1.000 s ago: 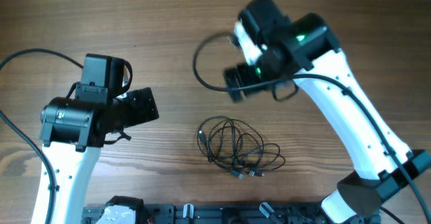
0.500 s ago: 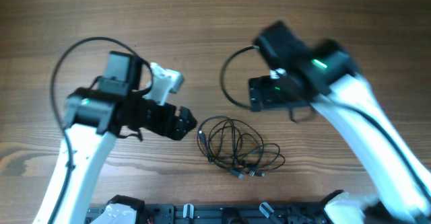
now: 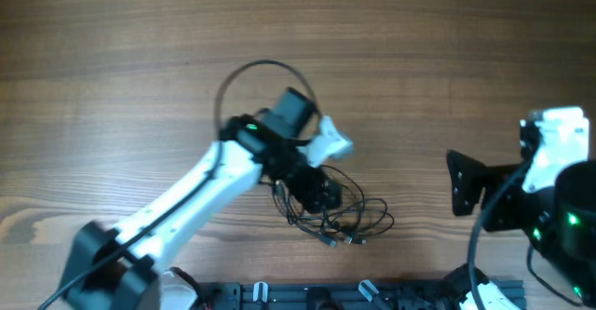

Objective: Untangle cables

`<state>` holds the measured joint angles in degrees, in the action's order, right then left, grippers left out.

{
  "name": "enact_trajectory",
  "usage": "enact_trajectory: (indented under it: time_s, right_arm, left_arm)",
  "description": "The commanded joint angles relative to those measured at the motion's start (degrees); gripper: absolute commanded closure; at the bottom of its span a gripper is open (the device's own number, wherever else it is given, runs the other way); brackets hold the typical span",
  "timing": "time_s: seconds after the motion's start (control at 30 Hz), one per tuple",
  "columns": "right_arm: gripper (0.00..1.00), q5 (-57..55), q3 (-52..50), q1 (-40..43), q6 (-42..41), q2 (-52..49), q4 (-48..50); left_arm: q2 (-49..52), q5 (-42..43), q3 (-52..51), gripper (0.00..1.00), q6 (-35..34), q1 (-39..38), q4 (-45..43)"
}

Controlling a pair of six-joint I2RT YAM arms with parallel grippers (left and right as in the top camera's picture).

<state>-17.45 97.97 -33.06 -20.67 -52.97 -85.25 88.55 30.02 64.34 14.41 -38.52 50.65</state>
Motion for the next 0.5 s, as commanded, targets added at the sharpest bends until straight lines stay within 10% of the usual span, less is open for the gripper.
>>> enact_trajectory:
  time_s: [0.0,0.3,0.4,0.47]
  right_arm:
    - [0.00,1.3,0.0,-0.1,1.2,1.2,-1.6]
    - [0.00,4.0,0.0,-0.1,2.9,1.1,-4.2]
    - [0.00,4.0,0.0,-0.1,3.3,1.1,-4.4]
    - [0.00,4.0,0.0,-0.1,3.4,1.1,-4.4]
  left_arm:
    - [5.2,-6.4,-0.4,0.07,6.1,-4.9,-5.0]
    - [16.5,-7.8,-0.4,0.22,9.7,-7.8,-13.8]
    - [17.3,-8.1,-0.4,0.53,9.4,-7.7,-13.9]
    - [17.3,-11.0,-0.4,0.93,9.4,-7.7,-14.4]
